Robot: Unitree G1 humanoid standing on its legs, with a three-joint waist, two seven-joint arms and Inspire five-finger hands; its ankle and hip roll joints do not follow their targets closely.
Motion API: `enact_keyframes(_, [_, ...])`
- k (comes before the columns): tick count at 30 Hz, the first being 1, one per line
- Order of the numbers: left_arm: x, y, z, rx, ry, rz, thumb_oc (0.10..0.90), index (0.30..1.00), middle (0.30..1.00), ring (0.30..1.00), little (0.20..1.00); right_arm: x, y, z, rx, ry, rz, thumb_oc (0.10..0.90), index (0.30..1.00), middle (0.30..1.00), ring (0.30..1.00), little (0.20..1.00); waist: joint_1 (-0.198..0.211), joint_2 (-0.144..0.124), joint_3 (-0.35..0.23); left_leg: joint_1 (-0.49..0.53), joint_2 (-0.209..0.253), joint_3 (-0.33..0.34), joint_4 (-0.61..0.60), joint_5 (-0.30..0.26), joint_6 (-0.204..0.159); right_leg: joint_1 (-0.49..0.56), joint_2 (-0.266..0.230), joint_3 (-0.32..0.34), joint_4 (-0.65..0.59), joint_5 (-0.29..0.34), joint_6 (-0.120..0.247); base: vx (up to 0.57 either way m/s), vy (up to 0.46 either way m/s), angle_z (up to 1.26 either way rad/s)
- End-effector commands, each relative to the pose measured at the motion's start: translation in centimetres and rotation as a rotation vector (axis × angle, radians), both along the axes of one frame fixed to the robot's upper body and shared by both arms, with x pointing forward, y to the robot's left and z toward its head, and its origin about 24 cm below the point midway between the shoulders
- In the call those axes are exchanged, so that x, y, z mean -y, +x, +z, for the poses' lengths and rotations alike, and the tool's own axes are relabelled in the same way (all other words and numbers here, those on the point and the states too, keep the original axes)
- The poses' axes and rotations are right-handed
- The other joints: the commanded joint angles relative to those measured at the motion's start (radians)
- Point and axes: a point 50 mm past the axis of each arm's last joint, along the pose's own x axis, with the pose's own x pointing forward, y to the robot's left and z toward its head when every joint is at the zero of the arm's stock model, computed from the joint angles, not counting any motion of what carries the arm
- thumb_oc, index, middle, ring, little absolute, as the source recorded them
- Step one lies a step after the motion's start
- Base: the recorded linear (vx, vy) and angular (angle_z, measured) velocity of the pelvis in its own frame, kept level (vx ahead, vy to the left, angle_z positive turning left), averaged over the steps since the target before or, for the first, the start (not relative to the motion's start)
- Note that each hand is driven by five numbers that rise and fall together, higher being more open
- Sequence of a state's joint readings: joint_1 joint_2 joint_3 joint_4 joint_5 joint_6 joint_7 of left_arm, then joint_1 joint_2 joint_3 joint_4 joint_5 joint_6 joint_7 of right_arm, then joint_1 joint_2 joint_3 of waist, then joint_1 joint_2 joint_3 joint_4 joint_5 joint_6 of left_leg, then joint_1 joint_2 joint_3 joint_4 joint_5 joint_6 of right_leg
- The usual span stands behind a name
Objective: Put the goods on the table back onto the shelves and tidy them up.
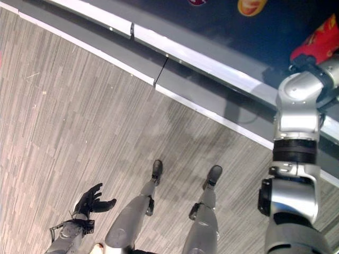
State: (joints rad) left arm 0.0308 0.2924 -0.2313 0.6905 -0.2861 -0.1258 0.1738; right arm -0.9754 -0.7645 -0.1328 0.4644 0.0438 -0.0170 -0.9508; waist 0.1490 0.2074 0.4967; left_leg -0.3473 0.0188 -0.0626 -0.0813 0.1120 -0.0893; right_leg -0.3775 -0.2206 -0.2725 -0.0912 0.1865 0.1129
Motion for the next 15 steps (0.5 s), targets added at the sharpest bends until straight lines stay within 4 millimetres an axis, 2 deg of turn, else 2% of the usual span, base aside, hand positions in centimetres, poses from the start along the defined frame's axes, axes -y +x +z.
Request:
enact_keyframes(1, [-2.9,-1.3,0.2,-0.022,0.103,0.05,0.8,0.9,0.9,0.9,0.9,-0.1,-4.8,7.3,0.291,-0.184,-0.096,0.8,0.9,0.9,0.9,0.9,0.002,0.024,-0.014,-0.026,0.031,-0.033,-0.006,0.001,-0.033,-0.09,-0.02,0.07,0.253,-0.187,0.06,0.0,0.0,0.0])
enact_keyframes(11, [-2.9,-1.3,0.2,-0.022,0.11,0.054,0.8,0.9,0.9,0.9,0.9,0.0,-4.8,6.6,0.303,-0.152,-0.099,0.8,0.9,0.9,0.9,0.9,-0.002,0.017,-0.011,-0.023,0.026,-0.035,-0.006,-0.001,-0.032,-0.078,-0.024,0.065,0.242,-0.179,0.065,0.0,0.0,0.0])
enact_keyframes(15, [-2.7,-1.2,0.1,-0.025,0.108,0.059,0.8,0.9,0.9,0.9,0.9,0.0,-4.5,5.5,0.302,-0.115,-0.087,0.8,0.9,0.9,0.9,0.9,-0.005,0.012,-0.008,-0.022,0.023,-0.035,-0.006,-0.002,-0.032,-0.069,-0.025,0.064,0.232,-0.172,0.067,0.0,0.0,0.0])
